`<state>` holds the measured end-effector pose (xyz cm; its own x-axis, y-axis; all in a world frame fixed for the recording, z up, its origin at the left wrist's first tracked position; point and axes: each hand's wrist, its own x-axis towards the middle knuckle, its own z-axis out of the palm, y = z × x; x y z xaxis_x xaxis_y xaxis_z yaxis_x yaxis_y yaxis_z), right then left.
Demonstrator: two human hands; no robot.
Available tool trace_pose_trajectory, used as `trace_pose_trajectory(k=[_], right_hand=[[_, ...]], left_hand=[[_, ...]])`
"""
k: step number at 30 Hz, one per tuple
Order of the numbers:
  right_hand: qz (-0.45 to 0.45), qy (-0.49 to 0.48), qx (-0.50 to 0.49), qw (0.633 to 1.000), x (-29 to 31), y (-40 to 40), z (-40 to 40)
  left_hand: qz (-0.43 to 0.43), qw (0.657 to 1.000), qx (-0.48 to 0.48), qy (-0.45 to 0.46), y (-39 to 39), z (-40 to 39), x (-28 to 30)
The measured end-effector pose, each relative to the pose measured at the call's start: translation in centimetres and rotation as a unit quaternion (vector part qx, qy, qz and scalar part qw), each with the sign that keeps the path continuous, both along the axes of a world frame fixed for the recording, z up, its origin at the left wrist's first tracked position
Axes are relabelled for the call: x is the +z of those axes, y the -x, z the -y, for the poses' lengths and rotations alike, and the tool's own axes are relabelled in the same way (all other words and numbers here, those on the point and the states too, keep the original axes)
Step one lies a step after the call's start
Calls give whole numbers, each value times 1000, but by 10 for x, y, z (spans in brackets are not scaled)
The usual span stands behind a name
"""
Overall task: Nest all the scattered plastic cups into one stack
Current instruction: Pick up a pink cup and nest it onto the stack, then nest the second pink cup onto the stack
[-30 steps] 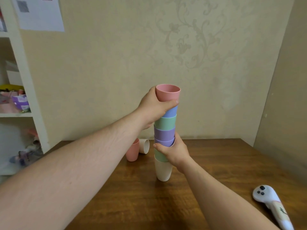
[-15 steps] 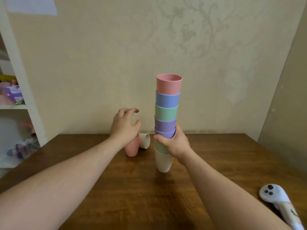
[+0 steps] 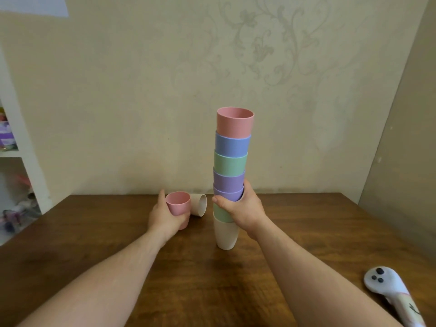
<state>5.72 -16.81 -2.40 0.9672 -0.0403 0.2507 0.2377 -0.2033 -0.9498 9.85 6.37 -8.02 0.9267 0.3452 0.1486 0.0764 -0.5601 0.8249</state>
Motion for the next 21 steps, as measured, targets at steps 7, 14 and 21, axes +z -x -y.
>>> trace_pose_trajectory(k=[7,14,21], right_hand=[[7,4,-7,1000,-2,-1,-1],[0,3,-4,1000,0,1,-1],[0,-1,10,1000,0,16,-5]], left_hand=[[14,994,33,102,14,-10,-4],[132,951,-32,278,32,-5,87],[264,892,-144,337,74,29,221]])
